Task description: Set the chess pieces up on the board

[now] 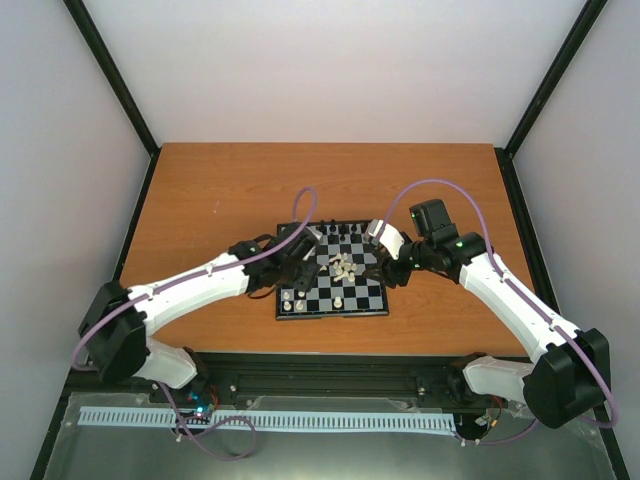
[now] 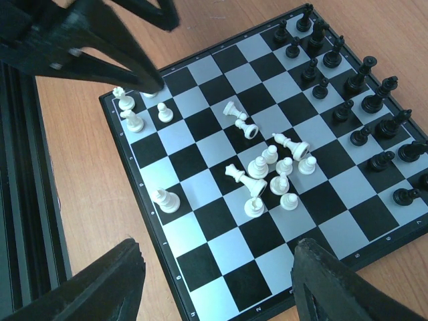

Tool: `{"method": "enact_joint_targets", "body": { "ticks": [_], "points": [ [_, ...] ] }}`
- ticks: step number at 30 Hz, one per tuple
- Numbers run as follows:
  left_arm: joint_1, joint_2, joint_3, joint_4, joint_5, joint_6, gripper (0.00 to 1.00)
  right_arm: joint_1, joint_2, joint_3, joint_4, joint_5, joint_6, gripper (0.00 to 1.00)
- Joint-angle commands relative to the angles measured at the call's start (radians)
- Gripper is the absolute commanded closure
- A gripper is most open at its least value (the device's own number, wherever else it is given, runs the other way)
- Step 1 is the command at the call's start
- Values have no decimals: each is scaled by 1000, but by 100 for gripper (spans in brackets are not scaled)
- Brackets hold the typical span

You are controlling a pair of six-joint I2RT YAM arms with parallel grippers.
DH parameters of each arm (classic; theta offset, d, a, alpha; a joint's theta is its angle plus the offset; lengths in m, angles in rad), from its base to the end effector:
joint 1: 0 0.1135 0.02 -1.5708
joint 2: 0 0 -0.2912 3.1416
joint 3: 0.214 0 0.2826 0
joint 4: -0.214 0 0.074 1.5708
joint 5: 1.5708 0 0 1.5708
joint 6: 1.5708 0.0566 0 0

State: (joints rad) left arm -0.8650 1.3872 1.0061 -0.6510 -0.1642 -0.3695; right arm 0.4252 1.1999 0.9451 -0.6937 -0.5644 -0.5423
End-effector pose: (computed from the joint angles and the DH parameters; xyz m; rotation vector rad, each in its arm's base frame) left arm 0.2095 -0.2315 0.2414 0.5802 2.5347 -0.2409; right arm 0.2315 0.1381 0.2744 -1.3232 2.0342 0.6539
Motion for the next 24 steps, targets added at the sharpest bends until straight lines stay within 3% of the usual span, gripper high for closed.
{"method": "enact_joint_targets", "body": {
  "ticks": [1, 4, 10, 24],
  "points": [
    [45, 104, 64, 100, -4, 144, 37, -8, -13, 1, -8, -15, -7, 38],
    [117, 179, 83, 141, 110, 159, 43, -8, -14, 3, -9, -19, -7, 38],
    [158, 320, 147, 137, 184, 232, 51, -8, -11, 1, -9, -21, -10, 38],
    [188, 474, 229, 101, 194, 267, 66, -8, 10, 1, -10, -11, -13, 38]
  ]
}}
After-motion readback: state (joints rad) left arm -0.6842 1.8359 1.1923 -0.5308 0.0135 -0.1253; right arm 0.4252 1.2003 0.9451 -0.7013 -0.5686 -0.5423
